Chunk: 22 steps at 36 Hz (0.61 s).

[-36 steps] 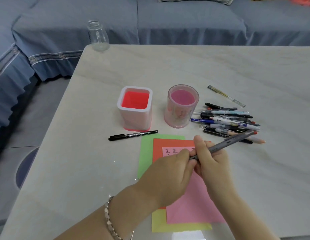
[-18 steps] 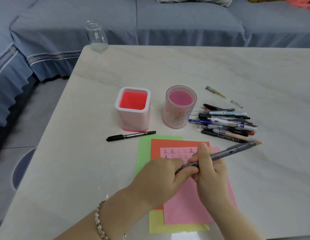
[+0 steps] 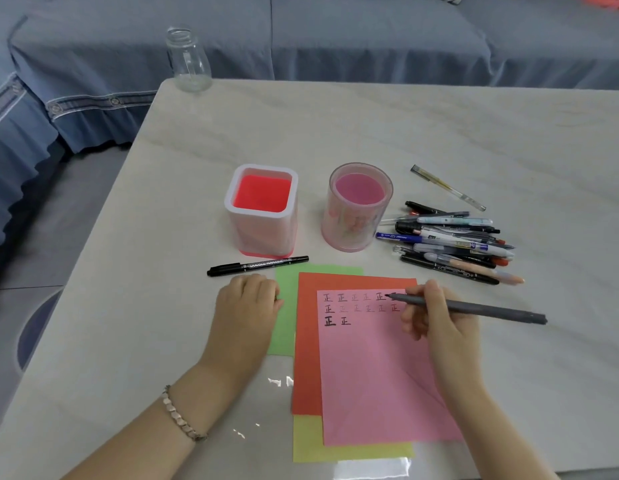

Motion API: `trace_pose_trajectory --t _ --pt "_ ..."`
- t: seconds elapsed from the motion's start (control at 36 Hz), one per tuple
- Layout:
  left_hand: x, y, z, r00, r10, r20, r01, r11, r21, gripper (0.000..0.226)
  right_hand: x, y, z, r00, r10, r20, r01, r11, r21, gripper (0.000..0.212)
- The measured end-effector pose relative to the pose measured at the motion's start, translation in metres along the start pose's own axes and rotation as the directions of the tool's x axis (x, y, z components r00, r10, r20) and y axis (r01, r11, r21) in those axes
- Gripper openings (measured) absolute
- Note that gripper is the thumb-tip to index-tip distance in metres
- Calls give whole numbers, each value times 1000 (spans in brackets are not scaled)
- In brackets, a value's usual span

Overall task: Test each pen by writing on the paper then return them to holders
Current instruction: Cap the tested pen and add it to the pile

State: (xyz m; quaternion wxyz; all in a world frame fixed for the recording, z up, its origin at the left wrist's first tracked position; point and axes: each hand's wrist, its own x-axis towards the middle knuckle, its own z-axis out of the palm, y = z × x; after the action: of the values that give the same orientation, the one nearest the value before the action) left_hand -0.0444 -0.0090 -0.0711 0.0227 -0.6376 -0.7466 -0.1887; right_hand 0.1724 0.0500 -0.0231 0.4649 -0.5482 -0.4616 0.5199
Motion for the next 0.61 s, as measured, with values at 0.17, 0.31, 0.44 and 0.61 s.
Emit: trace_pose_trajectory --t 0.17,0.31,0.44,0.61 --pt "-3 38 -6 970 227 -91 -240 955 -177 19 2 3 1 996 -89 -9 87 984 -158 26" --pt "-13 48 10 907 401 126 -353 889 -291 35 6 6 7 991 -117 -60 102 972 -210 28" --pt "-16 44 18 879 409 245 -344 900 -267 34 6 13 16 988 -123 -93 102 974 -204 33" --pt "-17 42 22 888 409 212 -329 885 -330 36 8 33 26 979 -179 -97 149 955 -258 40"
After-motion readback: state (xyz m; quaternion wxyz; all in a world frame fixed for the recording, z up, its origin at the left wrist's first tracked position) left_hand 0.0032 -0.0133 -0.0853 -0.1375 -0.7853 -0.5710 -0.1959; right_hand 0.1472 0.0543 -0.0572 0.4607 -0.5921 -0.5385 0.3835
